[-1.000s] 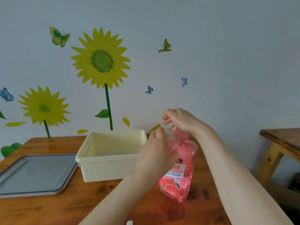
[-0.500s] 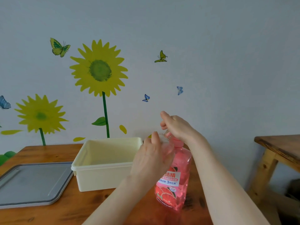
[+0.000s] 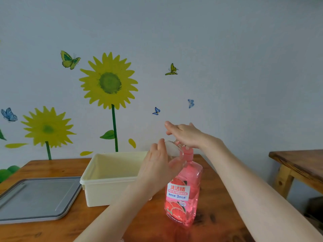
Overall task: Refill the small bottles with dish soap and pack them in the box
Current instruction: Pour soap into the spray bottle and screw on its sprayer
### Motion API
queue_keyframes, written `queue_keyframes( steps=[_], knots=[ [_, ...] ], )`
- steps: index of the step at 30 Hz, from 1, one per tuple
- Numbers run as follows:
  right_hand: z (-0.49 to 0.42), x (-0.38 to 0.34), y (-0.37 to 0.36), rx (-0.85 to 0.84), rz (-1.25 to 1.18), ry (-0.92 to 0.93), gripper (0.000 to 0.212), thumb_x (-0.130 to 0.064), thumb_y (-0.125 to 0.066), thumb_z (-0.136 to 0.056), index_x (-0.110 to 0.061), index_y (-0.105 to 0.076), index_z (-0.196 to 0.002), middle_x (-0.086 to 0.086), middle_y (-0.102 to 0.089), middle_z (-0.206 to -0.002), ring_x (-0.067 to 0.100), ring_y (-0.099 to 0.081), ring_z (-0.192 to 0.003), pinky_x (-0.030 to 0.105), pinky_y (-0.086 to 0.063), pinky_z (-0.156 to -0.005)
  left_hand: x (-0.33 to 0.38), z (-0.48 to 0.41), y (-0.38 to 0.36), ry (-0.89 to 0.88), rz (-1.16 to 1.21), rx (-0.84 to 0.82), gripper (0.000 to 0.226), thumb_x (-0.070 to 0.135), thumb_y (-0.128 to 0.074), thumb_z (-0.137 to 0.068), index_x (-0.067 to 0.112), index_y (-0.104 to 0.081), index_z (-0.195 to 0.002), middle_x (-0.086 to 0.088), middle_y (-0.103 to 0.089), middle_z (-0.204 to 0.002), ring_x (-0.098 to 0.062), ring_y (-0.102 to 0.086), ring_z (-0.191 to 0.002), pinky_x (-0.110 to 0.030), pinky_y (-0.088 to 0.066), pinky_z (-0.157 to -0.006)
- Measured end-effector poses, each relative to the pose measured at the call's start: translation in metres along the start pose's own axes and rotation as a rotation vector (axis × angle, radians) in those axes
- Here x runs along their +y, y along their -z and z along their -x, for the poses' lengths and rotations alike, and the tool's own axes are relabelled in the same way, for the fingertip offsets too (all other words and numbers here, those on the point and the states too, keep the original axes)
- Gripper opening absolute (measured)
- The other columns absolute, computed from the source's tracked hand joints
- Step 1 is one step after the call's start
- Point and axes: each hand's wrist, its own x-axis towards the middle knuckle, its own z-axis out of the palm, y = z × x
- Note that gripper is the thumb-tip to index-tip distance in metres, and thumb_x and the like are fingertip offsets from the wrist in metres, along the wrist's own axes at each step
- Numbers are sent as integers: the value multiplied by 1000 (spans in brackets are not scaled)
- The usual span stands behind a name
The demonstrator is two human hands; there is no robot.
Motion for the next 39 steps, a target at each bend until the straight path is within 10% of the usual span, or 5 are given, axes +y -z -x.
queue_keyframes(
  steps=[5,13,39],
  knots=[
    [0,6,-3,-8,-247,-48,70,-62,-14,-91,-17,-58,-122,-4,-56,-130,17,-52,-116,35,-34,-99,-3,-3,-4,-13,-19,21,61,64,-51,-74,21,-34,-114,8,-42,-98,-7,-40,-85,-19,-34,-67],
    [2,10,-25,153,-224,-30,58,-54,-26,-92,-16,-67,-102,-3,-69,-107,18,-60,-97,31,-36,-78,-8,2,-5,-35,-3,-57,46,47,-59,-76,17,-35,-103,3,-48,-95,-15,-52,-82,-19,-39,-59],
    [-3,18,-24,237,-413,-1,51,-41,-27,-74,-19,-73,-80,-11,-72,-87,11,-65,-88,39,-47,-91,-2,-15,3,-32,-34,-125,46,46,-60,-68,18,-33,-92,9,-43,-72,-4,-41,-61,-21,-28,-45]
  ],
)
